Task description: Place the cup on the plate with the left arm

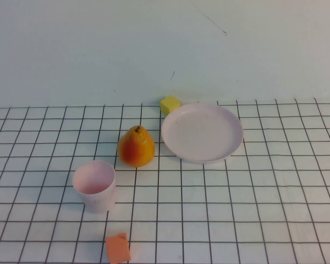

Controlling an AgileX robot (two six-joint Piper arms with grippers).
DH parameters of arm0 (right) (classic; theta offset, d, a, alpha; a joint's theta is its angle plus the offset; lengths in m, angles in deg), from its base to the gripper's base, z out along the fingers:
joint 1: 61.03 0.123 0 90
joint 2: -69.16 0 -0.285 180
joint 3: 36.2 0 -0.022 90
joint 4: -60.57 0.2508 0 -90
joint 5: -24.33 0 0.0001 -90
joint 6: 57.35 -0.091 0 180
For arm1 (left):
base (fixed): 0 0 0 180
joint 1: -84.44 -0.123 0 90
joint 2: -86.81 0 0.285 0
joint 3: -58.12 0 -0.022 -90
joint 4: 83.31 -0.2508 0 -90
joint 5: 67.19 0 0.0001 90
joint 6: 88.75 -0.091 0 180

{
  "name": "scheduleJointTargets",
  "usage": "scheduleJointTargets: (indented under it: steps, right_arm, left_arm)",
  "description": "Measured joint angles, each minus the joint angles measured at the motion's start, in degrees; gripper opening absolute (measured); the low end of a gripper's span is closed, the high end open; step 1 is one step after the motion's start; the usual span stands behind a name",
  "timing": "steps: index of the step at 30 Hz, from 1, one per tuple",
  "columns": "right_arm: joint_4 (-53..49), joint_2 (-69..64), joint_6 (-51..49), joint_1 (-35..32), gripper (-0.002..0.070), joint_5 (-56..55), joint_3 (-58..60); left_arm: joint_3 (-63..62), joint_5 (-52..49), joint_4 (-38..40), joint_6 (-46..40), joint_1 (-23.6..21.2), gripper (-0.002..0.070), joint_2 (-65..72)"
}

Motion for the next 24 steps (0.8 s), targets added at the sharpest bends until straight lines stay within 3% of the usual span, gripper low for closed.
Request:
scheduleJointTargets:
  steps: [9,15,21,24]
  right_arm:
    - [0.0,0.0,0.0,0.0,-0.0002,-0.09,0.0]
    - [0.0,0.0,0.0,0.0,-0.0002,-0.09,0.0]
    - [0.0,0.0,0.0,0.0,-0.0002,-0.09,0.0]
    - [0.0,0.0,0.0,0.0,-0.0002,-0.09,0.0]
  left_arm:
    - [0.0,25.95,-3.96,1.29,0.0,-0.0002,0.0]
    - [0.0,36.63,-5.24,5.62,0.0,-0.0002,0.0]
    - [0.0,36.09,-1.1,9.92,0.0,-0.0002,-0.27]
    - [-1.98,24.2,4.82,14.64,0.0,-0.0002,-0.38]
